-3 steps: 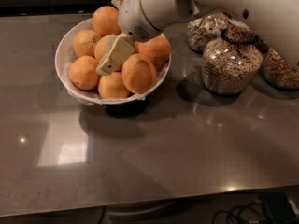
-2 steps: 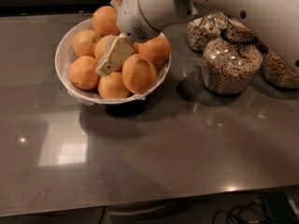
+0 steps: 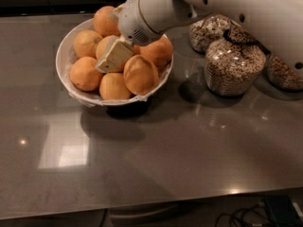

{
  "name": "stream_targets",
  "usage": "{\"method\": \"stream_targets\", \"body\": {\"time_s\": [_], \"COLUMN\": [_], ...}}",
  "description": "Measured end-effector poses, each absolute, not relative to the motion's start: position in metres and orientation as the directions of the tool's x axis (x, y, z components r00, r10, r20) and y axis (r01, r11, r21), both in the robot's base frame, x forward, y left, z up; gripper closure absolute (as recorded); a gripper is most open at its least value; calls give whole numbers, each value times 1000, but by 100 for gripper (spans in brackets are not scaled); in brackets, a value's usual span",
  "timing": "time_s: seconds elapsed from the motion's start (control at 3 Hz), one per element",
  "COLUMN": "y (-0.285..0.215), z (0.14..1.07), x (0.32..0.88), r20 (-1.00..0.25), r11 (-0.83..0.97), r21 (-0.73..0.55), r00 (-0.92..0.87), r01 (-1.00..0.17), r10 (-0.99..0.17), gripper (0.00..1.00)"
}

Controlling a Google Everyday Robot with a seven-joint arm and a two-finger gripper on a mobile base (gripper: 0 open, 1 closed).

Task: Pick orange from white bowl

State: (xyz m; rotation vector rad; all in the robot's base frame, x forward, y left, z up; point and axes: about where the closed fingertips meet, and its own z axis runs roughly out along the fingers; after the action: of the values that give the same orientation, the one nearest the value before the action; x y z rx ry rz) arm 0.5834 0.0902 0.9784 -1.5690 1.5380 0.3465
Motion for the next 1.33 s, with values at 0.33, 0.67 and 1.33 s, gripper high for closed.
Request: {"method": "stream_targets", "body": {"time_s": [0.33,0.67,1.33], "y": [88,88,88], "z": [972,969,951], "x": [585,587,599], "r20": [-727,-727,-728], "r11": [172,175,181], "r21": [-374,-369,-325], "r00": [172,166,124], "r01": [-911,-913,-928], "r10": [-665,-666,-675], "gripper": [20,26,32]}}
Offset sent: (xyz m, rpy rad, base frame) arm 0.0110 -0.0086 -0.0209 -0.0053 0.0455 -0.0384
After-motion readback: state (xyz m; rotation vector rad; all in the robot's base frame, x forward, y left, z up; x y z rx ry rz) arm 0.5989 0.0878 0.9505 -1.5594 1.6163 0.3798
